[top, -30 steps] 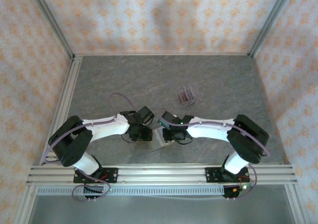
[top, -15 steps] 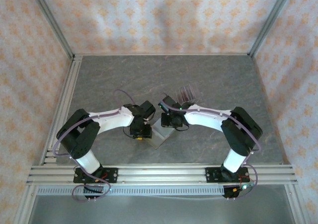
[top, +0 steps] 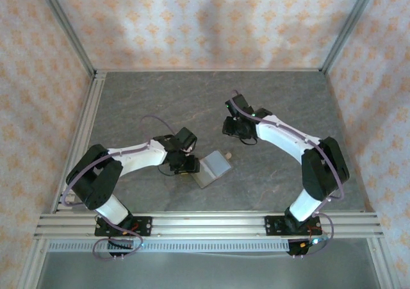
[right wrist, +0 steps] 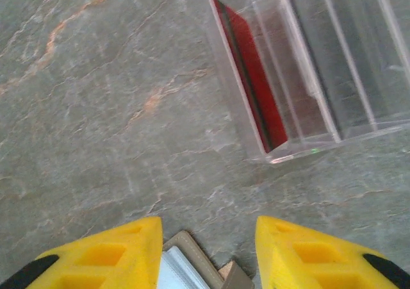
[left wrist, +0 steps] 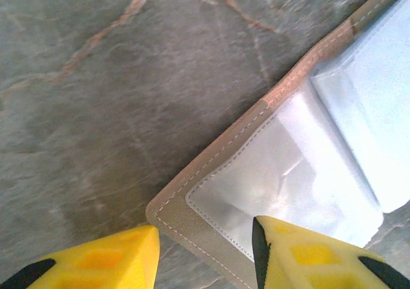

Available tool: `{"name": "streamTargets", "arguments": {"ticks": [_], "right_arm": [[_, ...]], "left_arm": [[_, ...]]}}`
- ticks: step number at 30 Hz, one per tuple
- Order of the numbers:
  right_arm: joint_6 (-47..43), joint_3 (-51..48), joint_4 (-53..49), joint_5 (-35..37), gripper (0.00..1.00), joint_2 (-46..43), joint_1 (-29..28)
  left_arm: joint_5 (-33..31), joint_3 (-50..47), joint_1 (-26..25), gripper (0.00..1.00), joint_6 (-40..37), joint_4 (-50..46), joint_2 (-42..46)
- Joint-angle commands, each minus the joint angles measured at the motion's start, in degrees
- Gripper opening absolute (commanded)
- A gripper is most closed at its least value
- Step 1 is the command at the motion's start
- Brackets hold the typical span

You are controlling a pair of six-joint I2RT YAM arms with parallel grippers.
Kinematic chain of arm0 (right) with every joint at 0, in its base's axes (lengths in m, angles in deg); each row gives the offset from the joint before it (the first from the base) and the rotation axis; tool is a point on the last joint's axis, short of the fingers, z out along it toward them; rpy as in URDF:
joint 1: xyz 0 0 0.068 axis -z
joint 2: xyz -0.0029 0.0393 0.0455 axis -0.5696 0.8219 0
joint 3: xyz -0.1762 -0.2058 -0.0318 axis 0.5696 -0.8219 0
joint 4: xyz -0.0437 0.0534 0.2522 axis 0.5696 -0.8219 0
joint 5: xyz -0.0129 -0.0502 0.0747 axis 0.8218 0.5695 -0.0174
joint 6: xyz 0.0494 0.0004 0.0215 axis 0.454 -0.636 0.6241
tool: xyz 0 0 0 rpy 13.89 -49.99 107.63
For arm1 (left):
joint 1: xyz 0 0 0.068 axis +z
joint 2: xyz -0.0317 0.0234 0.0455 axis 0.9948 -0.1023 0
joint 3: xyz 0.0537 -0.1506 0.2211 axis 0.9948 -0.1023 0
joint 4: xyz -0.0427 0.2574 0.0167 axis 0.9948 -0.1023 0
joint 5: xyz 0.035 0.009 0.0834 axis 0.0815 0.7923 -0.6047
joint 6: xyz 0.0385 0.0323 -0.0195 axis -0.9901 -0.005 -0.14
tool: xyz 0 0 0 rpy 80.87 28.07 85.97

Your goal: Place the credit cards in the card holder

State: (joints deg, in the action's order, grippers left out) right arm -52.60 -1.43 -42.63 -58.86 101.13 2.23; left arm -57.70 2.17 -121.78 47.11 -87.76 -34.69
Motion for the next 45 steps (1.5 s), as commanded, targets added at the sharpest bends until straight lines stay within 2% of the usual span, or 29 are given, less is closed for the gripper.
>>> {"name": "streamTargets", "arguments": {"ticks": [1,6,14,20,22,26,33,45], "right_arm": [[-1.7,2.1,-3.0,1.2,0.45,-2.1,0.4],[-2.7,2.4,-3.7,2.4,0.48,-2.7,1.4],[-6.0,6.3,-7.9,10.7,0.51,-1.2,2.0],[-7.7,9.2,-8.1,11.2,0.35,1.9,3.0],[-8.2,11.1,-8.1,10.0,0.31,3.4,2.8],[-10.1,14.5,-8.1,8.8,0.32,6.9,2.3],[-13.1,22.7,-12.4,11.2,0.33,16.2,1.0],[-14.7,27.4,-15.8,13.9,0.32,23.3,0.9]], "left_arm": [[1.2,-0.7,0.2,0.44,4.1,4.6,-0.6],[1.5,1.2,1.1,0.43,4.1,5.4,-4.2],[2.9,7.5,3.3,0.43,2.5,5.3,-9.9],[3.7,11.5,4.0,0.43,0.9,4.2,-12.2],[3.3,11.7,4.6,0.43,0.7,3.9,-11.2],[1.1,10.2,6.3,0.43,-0.2,2.1,-7.2],[-1.1,6.9,7.2,0.47,-1.6,-0.4,-0.7],[-0.5,6.4,7.3,0.48,-0.8,0.4,-1.1]]}}
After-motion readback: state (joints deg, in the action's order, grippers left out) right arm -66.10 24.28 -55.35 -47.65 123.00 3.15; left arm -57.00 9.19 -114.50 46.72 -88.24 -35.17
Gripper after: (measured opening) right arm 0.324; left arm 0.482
